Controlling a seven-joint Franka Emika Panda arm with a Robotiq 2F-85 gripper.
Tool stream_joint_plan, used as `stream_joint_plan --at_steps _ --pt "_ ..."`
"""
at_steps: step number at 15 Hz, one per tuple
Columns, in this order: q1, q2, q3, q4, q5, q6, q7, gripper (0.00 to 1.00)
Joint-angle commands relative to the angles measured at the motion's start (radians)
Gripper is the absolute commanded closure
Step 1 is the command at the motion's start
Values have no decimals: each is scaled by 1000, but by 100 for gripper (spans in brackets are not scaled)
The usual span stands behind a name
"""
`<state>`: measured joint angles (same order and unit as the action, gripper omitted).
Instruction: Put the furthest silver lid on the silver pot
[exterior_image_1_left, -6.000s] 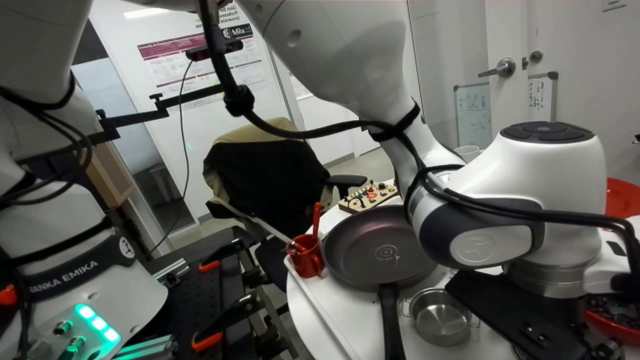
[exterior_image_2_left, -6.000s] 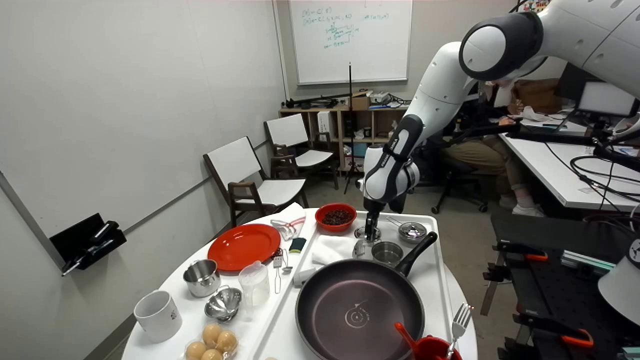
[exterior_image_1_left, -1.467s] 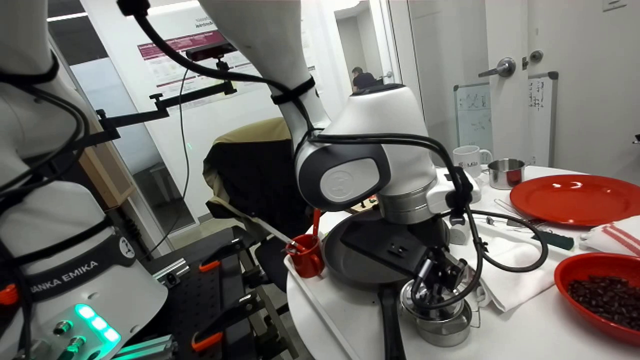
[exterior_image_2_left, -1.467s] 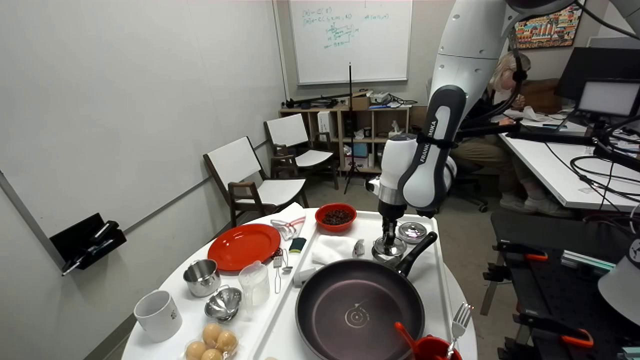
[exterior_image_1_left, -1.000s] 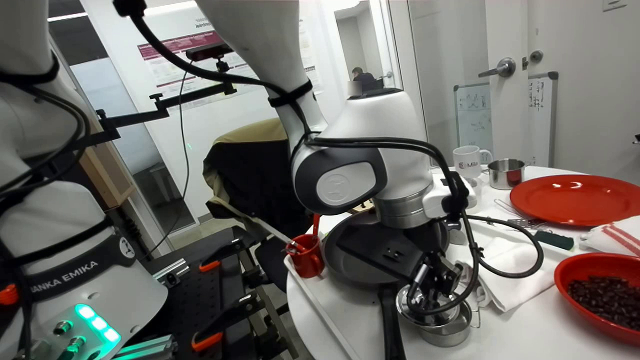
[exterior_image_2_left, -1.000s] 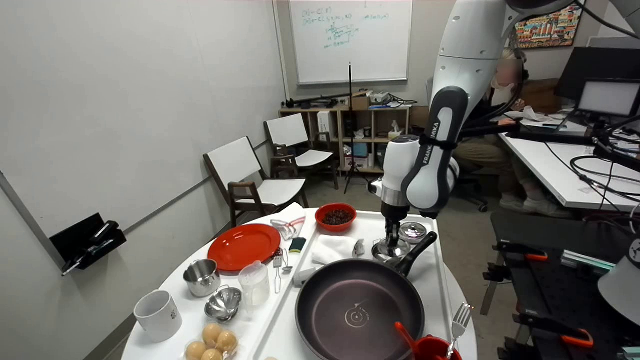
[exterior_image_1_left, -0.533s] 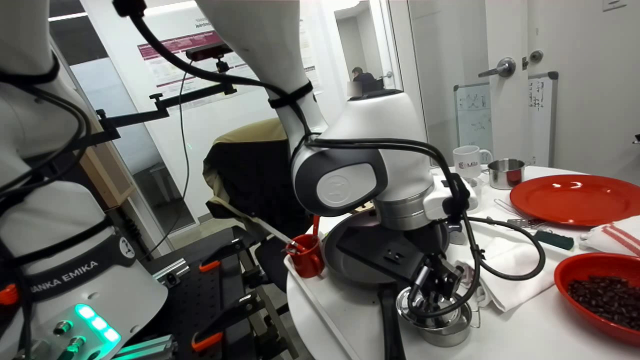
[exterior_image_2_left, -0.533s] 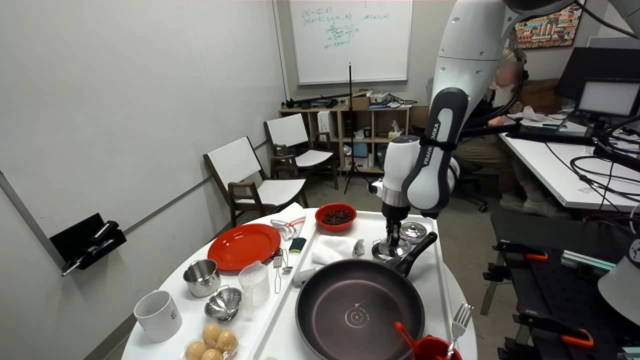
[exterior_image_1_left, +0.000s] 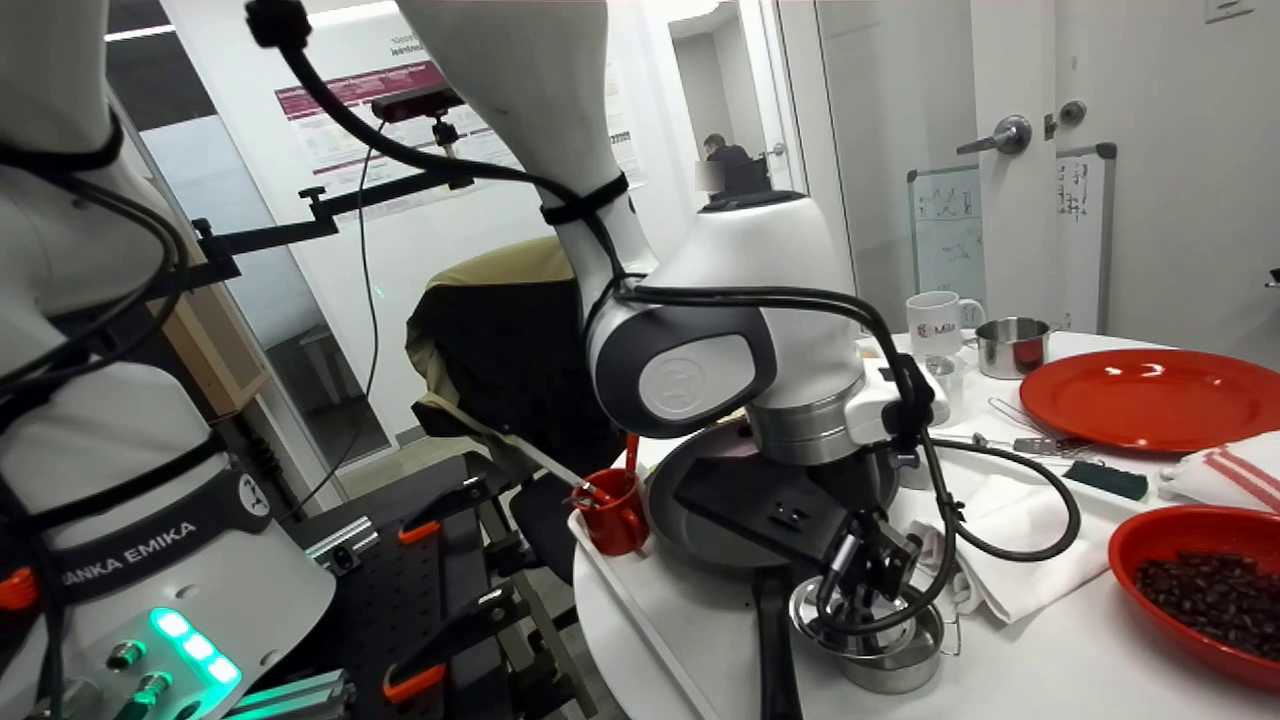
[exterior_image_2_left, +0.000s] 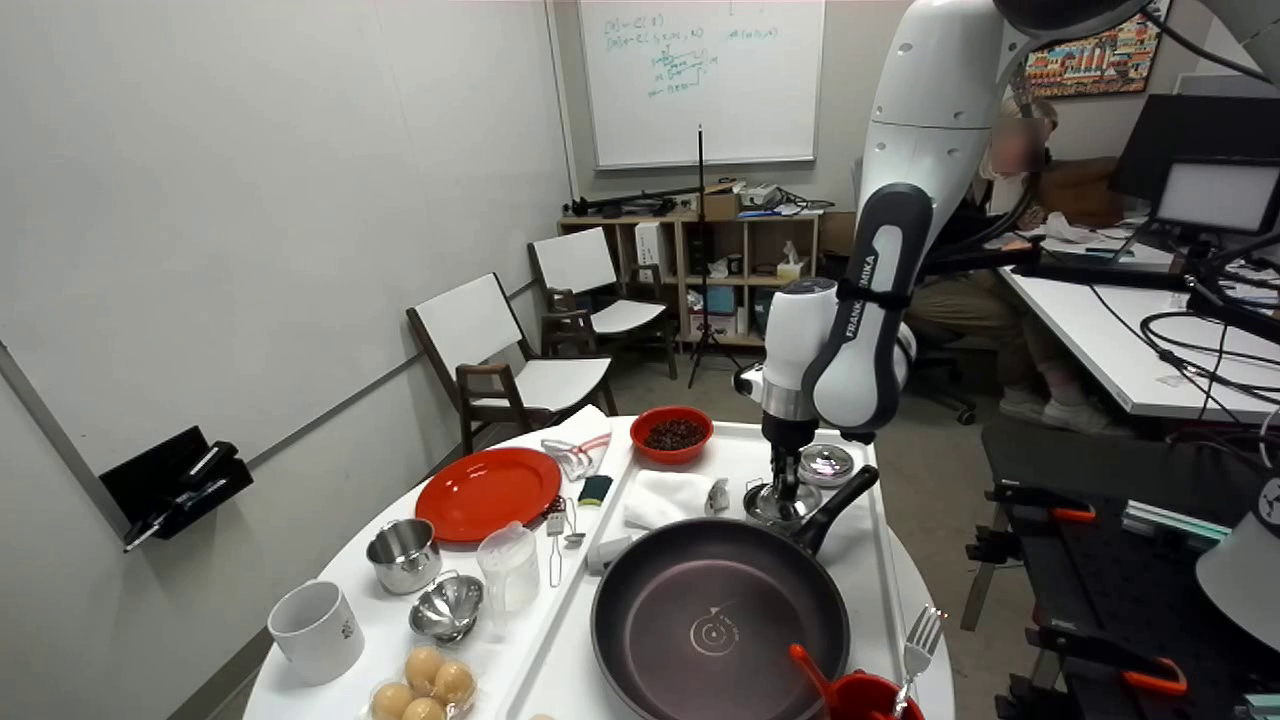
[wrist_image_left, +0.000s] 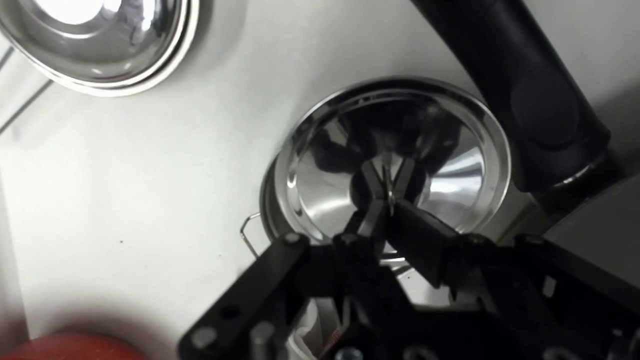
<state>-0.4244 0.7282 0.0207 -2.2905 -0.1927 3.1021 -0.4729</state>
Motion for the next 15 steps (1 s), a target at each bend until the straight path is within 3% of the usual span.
stream_joint_plan --at_steps 1,15 --pt "12 25 -15 22 -26 7 20 97" --pt "-3 78 -12 96 -31 1 13 97"
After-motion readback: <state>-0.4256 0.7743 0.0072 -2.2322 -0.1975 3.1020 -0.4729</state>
